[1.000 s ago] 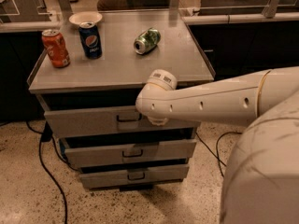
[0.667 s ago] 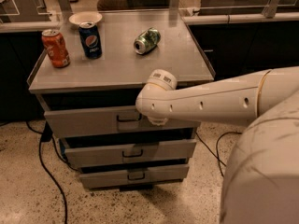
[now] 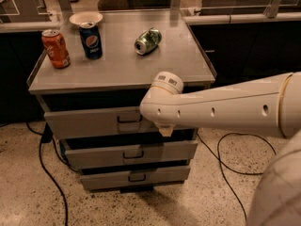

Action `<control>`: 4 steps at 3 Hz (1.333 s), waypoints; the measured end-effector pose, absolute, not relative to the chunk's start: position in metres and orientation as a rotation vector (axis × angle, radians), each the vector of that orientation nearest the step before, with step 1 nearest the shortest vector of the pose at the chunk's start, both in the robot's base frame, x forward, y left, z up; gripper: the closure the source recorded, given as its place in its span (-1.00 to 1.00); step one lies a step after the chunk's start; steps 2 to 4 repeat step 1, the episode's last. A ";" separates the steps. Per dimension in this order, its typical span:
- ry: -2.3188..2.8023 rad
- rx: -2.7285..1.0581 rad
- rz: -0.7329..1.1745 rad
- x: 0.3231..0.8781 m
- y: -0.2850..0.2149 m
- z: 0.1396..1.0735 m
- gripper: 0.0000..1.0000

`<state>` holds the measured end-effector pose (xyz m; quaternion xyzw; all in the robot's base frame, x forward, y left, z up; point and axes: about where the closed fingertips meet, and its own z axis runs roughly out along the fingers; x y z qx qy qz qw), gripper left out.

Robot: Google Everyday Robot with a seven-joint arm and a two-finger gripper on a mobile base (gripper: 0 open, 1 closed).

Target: Close top drawer

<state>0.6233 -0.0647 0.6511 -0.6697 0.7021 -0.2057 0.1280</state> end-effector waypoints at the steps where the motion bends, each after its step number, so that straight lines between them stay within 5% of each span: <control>1: 2.042 -1.948 -0.600 0.623 -0.065 0.652 -1.00; 4: 2.042 -1.948 -0.600 0.623 -0.065 0.652 -1.00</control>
Offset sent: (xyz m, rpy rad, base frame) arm 0.0000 0.0000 0.0000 0.0000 0.0000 0.0000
